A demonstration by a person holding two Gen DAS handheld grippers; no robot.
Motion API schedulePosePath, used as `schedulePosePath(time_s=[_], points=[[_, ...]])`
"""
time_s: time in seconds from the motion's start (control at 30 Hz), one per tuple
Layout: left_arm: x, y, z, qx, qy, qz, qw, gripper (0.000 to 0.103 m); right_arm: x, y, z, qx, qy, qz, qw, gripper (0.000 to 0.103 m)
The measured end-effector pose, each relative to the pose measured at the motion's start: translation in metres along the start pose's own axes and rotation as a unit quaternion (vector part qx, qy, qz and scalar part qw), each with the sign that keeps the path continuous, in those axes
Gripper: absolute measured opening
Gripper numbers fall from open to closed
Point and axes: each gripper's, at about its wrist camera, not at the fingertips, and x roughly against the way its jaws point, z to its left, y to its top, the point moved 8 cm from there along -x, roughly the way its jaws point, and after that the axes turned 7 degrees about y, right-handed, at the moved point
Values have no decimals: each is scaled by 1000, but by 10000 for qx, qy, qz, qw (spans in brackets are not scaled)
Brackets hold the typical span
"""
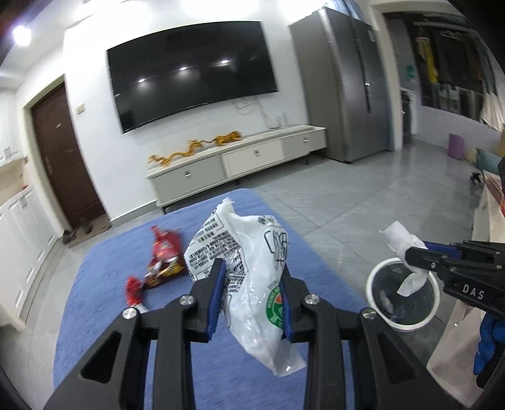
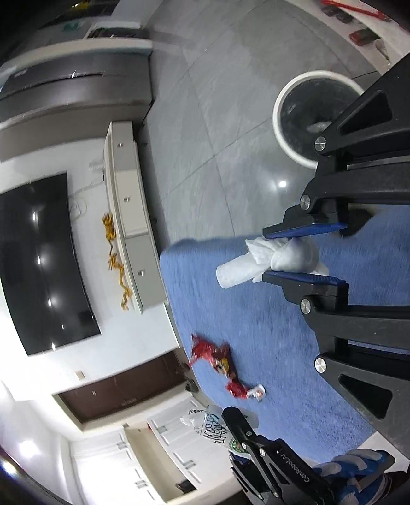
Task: Collect trash
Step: 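Carry the white bag and tissue over the trash bin and open both tools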
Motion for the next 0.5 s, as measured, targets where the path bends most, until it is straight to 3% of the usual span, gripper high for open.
schedulePosePath(time_s=[0.5], points=[[-26,25,-120,-800,-808,-80,9935,29,27,-15,-102,-852,-726,-94,9937,19]])
